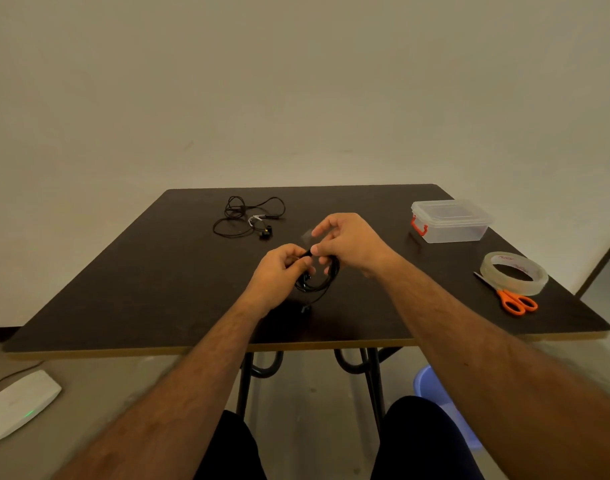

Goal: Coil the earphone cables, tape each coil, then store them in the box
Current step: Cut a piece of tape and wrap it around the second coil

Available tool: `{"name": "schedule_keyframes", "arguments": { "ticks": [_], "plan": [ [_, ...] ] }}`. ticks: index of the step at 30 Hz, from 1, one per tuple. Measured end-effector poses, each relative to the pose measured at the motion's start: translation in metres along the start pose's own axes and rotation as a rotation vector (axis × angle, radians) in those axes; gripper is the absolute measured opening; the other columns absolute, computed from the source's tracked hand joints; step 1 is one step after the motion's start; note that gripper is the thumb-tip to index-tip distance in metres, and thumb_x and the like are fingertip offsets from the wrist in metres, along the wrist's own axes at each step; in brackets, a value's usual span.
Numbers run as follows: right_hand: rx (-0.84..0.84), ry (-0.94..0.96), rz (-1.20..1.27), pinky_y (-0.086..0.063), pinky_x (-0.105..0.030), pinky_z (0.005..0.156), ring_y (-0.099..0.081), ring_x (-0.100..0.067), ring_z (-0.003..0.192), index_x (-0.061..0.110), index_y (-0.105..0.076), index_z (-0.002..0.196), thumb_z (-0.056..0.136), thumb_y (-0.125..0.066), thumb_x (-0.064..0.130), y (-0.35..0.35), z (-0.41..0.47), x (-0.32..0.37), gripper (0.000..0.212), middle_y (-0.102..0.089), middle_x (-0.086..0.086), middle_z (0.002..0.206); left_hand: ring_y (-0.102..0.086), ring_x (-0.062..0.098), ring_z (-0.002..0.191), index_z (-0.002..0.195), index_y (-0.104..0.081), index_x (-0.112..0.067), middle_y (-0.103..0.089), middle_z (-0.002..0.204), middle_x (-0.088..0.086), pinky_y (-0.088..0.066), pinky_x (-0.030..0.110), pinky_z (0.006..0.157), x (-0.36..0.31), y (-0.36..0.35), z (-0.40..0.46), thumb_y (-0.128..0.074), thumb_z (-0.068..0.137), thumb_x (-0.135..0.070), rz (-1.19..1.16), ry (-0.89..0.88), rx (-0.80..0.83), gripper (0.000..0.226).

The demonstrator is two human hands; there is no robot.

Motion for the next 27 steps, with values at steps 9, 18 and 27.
{"name": "schedule_keyframes", "arguments": {
  "ticks": [9,18,27],
  "plan": [
    [0.003,-0.011,-0.267,-0.052,-0.022,0.046,-0.068,-0.012,0.053,0.010,-0.062,0.102,0.085,-0.073,0.002,0.020,-0.012,0.044,0.022,-0.070,-0.009,0.074,-0.067,0.019,0.100,0.129,-0.059,-0.021,-0.072,0.108,-0.002,-0.058,0.033,0.081,-0.021,-0.004,-0.013,-0.059,0.097,-0.026,-0.225,0.028,-0.033,0.032],
    [-0.012,-0.073,-0.321,-0.056,-0.025,0.047,-0.067,-0.014,0.053,0.005,-0.063,0.104,0.084,-0.072,-0.004,0.029,-0.019,0.064,0.023,-0.069,-0.007,0.070,-0.050,0.006,0.102,0.117,-0.069,-0.025,-0.060,0.109,-0.011,-0.043,0.025,0.080,-0.046,-0.028,-0.059,-0.054,0.080,-0.068,0.364,-0.379,-0.382,0.058],
    [-0.022,-0.114,-0.302,-0.058,-0.026,0.048,-0.067,-0.015,0.052,0.003,-0.064,0.099,0.084,-0.071,-0.006,0.034,-0.036,0.084,0.018,-0.068,-0.010,0.070,-0.040,0.004,0.107,0.116,-0.069,-0.021,-0.049,0.115,-0.010,-0.039,0.019,0.083,-0.052,-0.041,-0.072,-0.066,0.087,-0.050,0.500,-0.330,-0.350,0.041]
  ]
}}
Point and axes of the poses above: each hand's wrist, its own z-axis towards the middle knuckle, its own y-axis out of the back of the hand, x = y × z, the point moved 1 cm from there along z, towards the middle knuckle
